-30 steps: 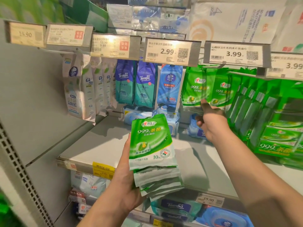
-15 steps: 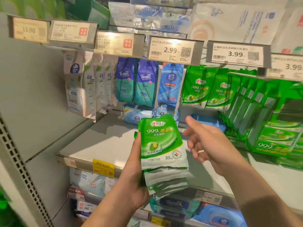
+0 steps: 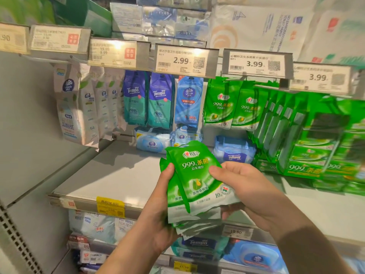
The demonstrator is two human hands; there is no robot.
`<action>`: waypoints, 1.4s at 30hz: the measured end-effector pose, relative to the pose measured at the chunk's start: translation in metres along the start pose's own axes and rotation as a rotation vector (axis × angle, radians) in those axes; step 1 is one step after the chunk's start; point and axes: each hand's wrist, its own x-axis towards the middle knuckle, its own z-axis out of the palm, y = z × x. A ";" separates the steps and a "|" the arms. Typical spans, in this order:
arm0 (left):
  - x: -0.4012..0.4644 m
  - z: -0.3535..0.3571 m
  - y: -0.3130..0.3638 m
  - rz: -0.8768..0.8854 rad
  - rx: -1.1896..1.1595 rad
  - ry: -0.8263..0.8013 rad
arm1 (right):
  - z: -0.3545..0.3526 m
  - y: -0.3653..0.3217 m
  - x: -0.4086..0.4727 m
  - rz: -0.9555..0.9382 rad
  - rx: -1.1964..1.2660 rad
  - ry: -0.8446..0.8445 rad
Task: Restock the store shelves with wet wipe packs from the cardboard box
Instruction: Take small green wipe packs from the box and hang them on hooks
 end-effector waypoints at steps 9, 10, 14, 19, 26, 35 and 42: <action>0.001 0.001 -0.003 0.074 -0.045 0.058 | -0.016 0.010 -0.012 -0.242 0.228 0.281; 0.002 0.002 -0.003 0.075 -0.060 0.058 | -0.019 0.011 -0.013 -0.289 0.241 0.343; -0.003 0.002 -0.002 0.117 -0.066 0.039 | -0.029 0.011 -0.020 -0.480 0.212 0.535; 0.001 0.001 -0.003 0.120 -0.051 0.029 | -0.041 0.007 -0.025 -0.669 0.215 0.674; -0.001 0.023 -0.003 0.060 -0.091 0.055 | -0.052 -0.005 -0.015 -0.622 0.236 0.769; -0.003 0.022 -0.004 0.057 -0.071 0.053 | -0.059 0.000 -0.004 -0.466 0.262 0.834; -0.003 0.016 -0.003 0.068 -0.013 0.085 | -0.056 0.012 0.002 -0.410 0.519 0.659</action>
